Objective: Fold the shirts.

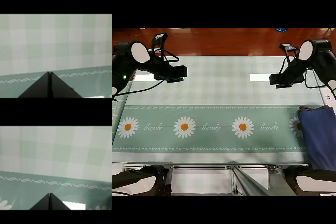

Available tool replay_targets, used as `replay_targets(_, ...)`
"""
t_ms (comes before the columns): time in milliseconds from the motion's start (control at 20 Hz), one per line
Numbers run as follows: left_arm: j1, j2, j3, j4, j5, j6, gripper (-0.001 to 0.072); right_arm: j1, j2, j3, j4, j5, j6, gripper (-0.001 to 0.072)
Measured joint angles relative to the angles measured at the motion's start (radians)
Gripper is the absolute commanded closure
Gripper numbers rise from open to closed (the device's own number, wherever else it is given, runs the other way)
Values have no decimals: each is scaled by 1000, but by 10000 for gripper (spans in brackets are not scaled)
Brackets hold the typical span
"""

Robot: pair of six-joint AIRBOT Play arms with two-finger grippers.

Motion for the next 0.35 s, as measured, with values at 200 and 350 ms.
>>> replay_targets(200,0,-1,0,0,2,-3,683,1,-1,0,-5,0,1,687)
replay_targets(350,0,-1,0,1,2,-3,683,1,-1,0,-5,0,2,687)
